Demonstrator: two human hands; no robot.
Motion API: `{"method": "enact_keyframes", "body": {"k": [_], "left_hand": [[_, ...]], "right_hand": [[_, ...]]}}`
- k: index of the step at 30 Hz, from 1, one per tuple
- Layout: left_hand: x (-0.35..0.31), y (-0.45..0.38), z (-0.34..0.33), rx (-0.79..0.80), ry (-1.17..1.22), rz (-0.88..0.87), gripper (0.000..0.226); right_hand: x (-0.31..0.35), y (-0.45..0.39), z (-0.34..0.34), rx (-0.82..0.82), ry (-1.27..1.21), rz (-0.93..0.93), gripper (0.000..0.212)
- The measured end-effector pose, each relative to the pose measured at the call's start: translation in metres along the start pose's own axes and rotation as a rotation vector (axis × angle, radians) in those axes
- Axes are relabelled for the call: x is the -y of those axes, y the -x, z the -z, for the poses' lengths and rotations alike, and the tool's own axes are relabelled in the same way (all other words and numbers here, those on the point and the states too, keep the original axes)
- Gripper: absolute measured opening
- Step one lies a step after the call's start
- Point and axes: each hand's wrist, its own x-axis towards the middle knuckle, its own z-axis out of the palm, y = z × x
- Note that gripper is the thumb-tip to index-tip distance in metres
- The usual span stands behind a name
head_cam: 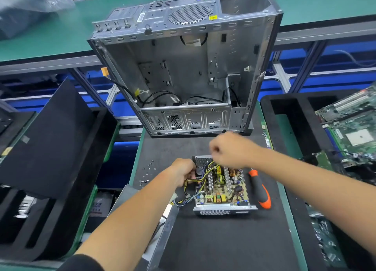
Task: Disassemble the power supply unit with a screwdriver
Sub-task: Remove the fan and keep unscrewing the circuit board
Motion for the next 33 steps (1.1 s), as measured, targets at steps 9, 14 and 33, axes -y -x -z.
{"method": "enact_keyframes", "body": {"k": [9,14,33], "left_hand": [[0.0,-0.011,0.008,-0.007,0.028,-0.002,0.028],[0.004,-0.011,0.005,-0.022,0.036,-0.015,0.036],[0.001,0.005,0.001,-0.041,0.042,0.004,0.025]], "right_hand": [[-0.066,0.006,-0.006,0.782,0.15,-0.77,0.047],[-0.069,0.003,-0.028,0.901,0.026,-0.858,0.052],[-0.04,0.004,0.022,0.791,0.118,-0.75,0.038]]}}
